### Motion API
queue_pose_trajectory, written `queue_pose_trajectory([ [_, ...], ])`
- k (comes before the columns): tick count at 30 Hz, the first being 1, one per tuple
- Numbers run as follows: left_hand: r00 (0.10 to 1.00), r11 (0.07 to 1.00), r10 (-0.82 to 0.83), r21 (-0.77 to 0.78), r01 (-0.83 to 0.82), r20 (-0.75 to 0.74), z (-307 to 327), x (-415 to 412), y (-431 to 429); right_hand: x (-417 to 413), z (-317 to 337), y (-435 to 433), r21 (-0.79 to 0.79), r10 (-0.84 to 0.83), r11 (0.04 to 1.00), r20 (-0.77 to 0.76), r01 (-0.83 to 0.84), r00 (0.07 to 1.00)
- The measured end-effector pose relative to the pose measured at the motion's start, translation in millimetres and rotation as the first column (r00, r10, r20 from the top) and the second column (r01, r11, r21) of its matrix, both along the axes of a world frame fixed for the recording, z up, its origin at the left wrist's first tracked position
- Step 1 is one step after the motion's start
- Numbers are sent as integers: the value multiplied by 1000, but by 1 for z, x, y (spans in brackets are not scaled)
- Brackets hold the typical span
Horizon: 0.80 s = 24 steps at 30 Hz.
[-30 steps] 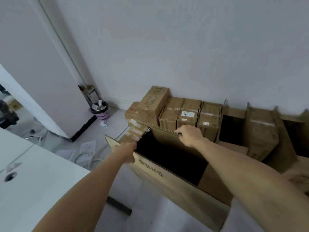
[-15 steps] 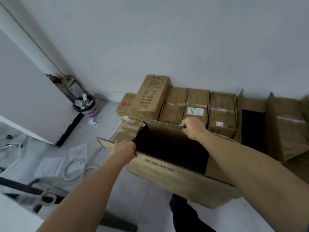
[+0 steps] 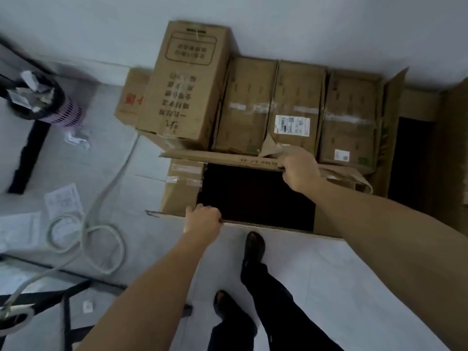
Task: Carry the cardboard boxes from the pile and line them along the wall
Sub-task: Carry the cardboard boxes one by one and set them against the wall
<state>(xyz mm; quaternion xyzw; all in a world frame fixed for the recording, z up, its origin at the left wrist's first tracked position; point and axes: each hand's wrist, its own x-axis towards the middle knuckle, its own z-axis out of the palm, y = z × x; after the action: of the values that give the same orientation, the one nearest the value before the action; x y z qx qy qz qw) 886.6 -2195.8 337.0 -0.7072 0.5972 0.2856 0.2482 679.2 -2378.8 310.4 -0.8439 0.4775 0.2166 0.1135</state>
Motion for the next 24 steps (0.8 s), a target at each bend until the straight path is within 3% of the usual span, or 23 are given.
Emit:
queue_pose_trajectory([
  [3,1000,999,6,36,-5,-14,-35,-1,-28,-9,-26,-10,73,-56,996,60,52,997],
  [7,1000,996,11,90,-9,-26,-71,-8,-51,-16,-47,-18,58,-54,997,103,49,993],
  [13,999,993,-38,115,39,-8,-113,-28,-48,-33,-91,-18,131,-137,983,52,129,989],
  [24,998,997,18,75,-22,60,-98,-28,-54,-48,-86,-7,254,-362,900,-19,354,932],
])
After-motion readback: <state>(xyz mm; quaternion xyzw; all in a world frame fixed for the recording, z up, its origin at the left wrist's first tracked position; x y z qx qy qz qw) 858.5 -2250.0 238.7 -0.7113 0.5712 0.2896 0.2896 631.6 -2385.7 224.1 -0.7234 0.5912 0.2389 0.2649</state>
